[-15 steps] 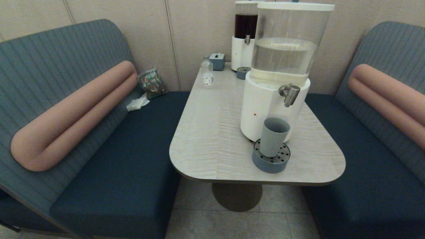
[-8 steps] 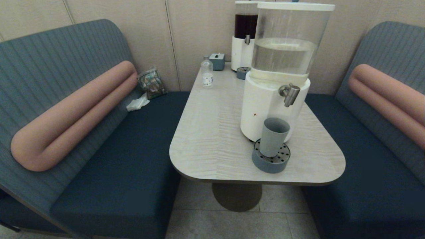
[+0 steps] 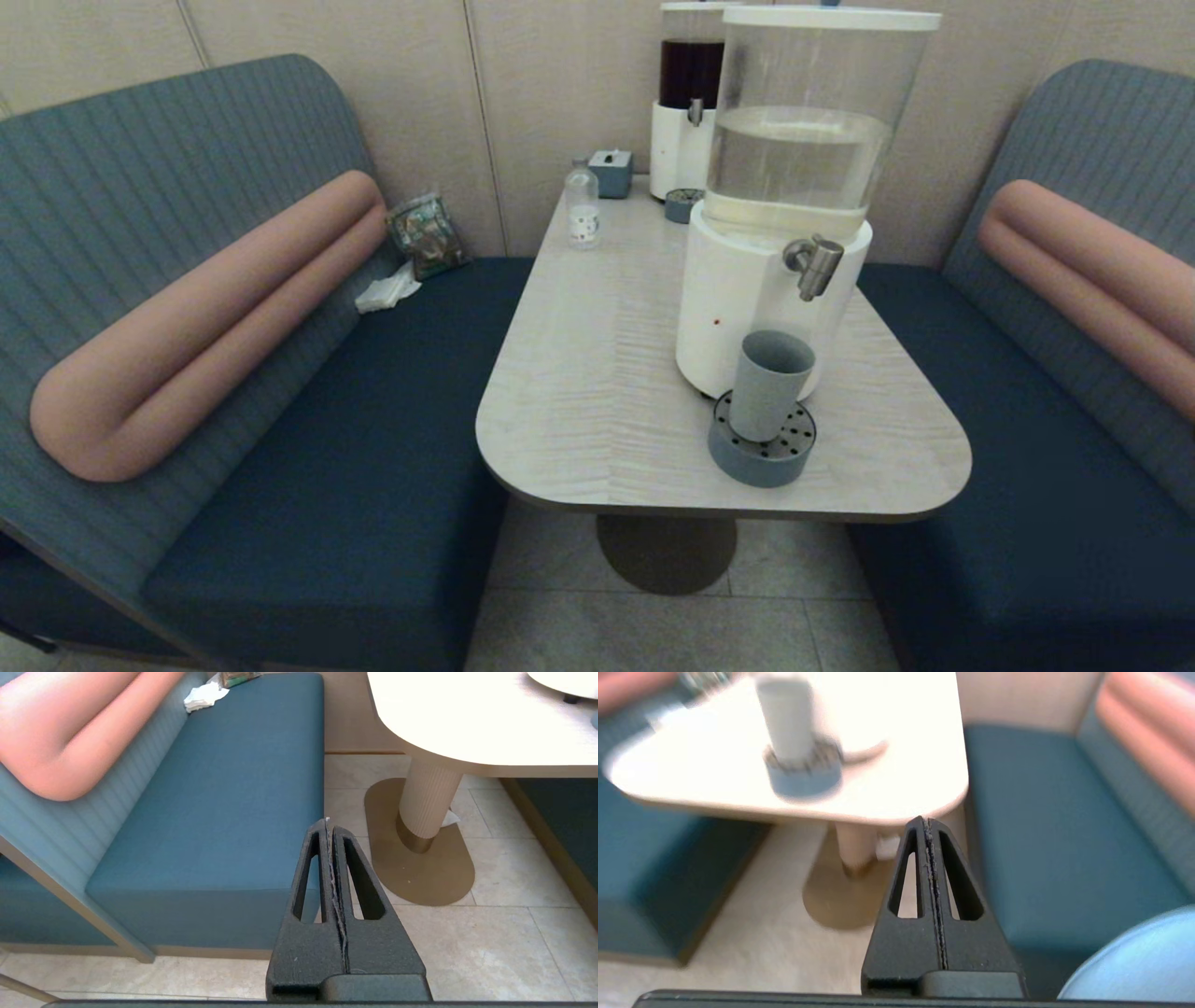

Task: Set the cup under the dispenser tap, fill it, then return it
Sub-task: Turn on the faucet

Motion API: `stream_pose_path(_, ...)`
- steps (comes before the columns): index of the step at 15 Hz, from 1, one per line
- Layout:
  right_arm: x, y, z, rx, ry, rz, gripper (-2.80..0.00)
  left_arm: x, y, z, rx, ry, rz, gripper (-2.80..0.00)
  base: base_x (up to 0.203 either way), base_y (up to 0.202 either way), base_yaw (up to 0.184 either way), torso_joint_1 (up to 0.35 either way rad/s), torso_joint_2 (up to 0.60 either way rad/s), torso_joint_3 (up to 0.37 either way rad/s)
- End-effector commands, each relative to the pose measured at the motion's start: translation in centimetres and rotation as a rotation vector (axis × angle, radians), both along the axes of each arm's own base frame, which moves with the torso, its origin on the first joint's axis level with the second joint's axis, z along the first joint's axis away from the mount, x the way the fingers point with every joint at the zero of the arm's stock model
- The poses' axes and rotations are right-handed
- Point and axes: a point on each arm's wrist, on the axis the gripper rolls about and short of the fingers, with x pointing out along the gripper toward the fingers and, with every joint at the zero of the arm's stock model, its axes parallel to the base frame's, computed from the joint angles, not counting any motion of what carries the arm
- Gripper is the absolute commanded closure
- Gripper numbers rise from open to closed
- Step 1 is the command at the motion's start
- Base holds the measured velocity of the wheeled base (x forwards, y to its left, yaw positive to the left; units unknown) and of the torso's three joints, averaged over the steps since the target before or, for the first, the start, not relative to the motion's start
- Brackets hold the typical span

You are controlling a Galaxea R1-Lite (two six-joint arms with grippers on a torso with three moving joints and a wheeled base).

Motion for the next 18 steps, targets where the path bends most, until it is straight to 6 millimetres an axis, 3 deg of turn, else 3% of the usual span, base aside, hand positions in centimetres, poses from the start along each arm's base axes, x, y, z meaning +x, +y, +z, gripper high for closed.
stream_pose_path(1,-0.3,0.0,2.9,-0.001,-0.01,0.009,0.0,0.0,0.0,0.0,0.0,0.0,0.0,0.0,0.0,0.0,0.0,0.0,0.0,0.0)
stream_pose_path(3,0.7,0.0,8.1,-0.001,0.005,0.021,0.0,0.0,0.0,0.0,0.0,0.0,0.0,0.0,0.0,0.0,0.0,0.0,0.0,0.0)
stream_pose_path(5,2.9,0.0,13.7,-0.001,0.013,0.03,0.0,0.0,0.0,0.0,0.0,0.0,0.0,0.0,0.0,0.0,0.0,0.0,0.0,0.0)
stream_pose_path(8,8.2,0.1,20.6,0.0,0.034,0.035,0.0,0.0,0.0,0.0,0.0,0.0,0.0,0.0,0.0,0.0,0.0,0.0,0.0,0.0)
stream_pose_path(10,12.6,0.1,23.5,0.0,0.08,0.037,0.0,0.0,0.0,0.0,0.0,0.0,0.0,0.0,0.0,0.0,0.0,0.0,0.0,0.0)
stream_pose_path(14,20.8,0.3,24.6,0.0,0.253,0.047,0.0,0.0,0.0,0.0,0.0,0.0,0.0,0.0,0.0,0.0,0.0,0.0,0.0,0.0)
stream_pose_path(18,26.7,1.5,22.8,-0.005,0.408,0.094,0.0,0.0,0.0,0.0,0.0,0.0,0.0,0.0,0.0,0.0,0.0,0.0,0.0,0.0)
